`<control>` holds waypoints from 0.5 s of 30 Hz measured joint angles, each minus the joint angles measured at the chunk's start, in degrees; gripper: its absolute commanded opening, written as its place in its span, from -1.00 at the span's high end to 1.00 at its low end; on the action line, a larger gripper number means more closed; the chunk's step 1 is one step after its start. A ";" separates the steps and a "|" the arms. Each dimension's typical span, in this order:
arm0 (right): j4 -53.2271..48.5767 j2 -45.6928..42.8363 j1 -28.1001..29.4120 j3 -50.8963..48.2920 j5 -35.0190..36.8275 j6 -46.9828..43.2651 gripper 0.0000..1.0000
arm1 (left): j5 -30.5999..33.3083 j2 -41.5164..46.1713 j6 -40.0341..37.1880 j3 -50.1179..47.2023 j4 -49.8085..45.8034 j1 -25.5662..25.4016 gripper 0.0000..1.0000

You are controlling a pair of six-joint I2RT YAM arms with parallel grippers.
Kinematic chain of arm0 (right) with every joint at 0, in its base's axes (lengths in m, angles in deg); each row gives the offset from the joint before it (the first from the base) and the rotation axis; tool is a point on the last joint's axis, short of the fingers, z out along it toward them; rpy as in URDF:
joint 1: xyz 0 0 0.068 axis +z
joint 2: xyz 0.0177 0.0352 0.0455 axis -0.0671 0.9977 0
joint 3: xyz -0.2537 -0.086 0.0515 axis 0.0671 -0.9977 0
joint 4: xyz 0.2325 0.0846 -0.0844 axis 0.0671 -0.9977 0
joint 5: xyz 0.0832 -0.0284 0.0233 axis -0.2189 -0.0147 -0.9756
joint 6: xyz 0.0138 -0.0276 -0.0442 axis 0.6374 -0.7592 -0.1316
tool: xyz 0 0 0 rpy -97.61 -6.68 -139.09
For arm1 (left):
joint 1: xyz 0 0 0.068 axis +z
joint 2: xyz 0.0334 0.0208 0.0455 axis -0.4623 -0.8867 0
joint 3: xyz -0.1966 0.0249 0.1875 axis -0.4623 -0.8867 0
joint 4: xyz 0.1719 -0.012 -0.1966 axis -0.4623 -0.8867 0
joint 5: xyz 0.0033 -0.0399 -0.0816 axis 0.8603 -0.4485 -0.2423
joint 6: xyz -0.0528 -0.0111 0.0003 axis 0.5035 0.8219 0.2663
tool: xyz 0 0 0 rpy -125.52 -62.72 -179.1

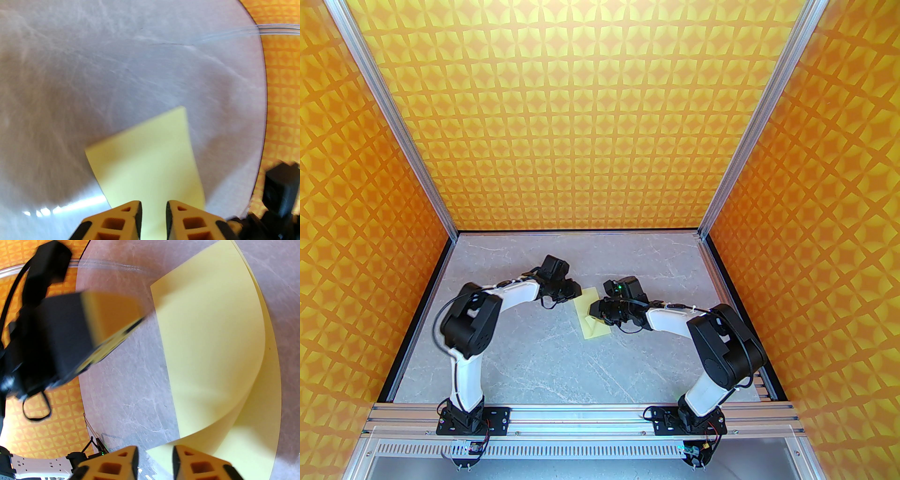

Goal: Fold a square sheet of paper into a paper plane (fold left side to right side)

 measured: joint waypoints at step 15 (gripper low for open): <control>-0.50 2.64 0.00 0.31 3.26 -0.79 0.79 | -2.32 5.49 10.56 -15.32 12.26 -4.66 0.41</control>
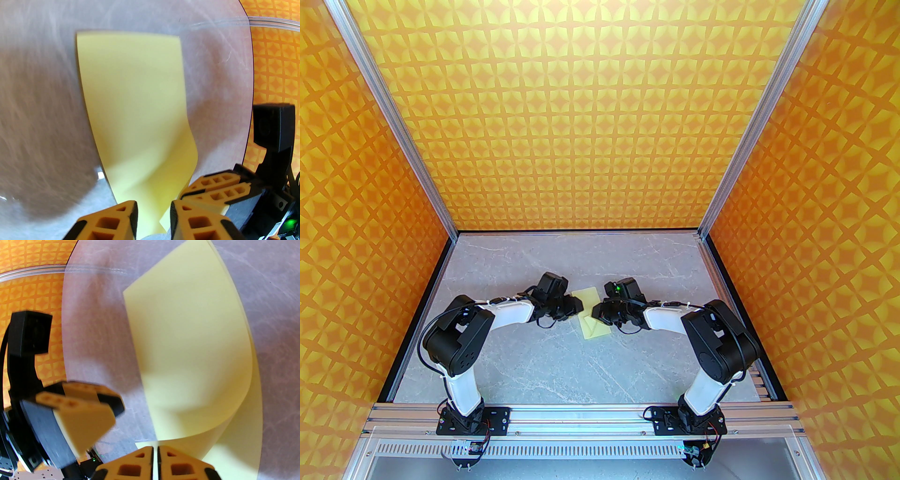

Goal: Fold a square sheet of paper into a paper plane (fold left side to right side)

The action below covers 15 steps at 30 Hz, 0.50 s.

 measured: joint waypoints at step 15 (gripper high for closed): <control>-0.17 0.02 0.00 0.00 0.63 -0.13 0.79 | -0.98 -0.85 3.23 -0.37 3.48 -1.36 0.42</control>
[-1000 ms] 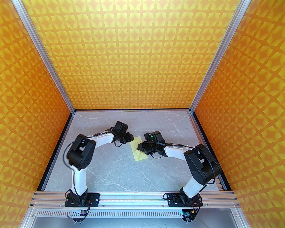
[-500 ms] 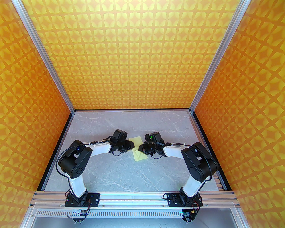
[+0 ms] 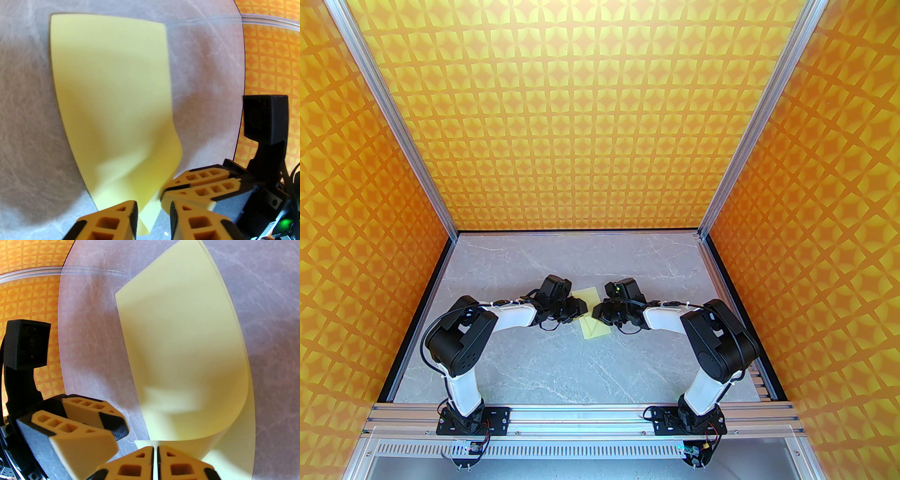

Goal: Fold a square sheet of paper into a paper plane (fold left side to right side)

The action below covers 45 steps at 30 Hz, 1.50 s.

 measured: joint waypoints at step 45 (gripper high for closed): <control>12.17 -1.38 2.34 -7.67 -6.03 1.18 0.84 | -0.42 -2.78 -8.35 4.92 -8.94 1.79 0.88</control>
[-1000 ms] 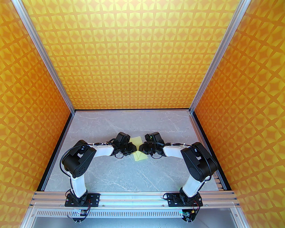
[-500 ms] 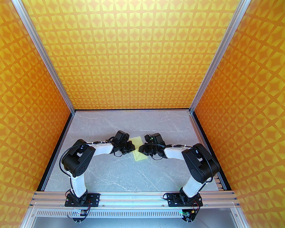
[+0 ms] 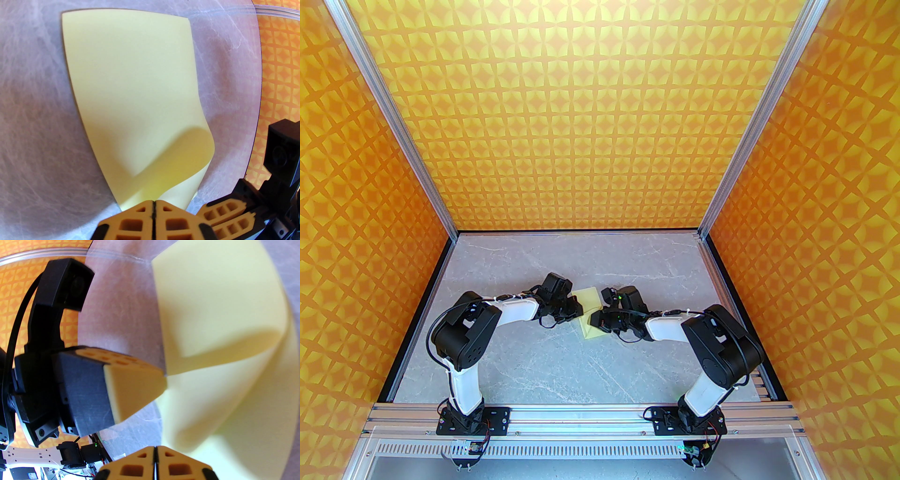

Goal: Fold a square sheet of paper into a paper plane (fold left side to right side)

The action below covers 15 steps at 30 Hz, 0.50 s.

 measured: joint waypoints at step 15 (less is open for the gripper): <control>1.51 2.86 1.49 0.00 -0.70 0.59 0.86 | -0.02 -2.47 -1.64 1.77 -1.42 0.70 0.87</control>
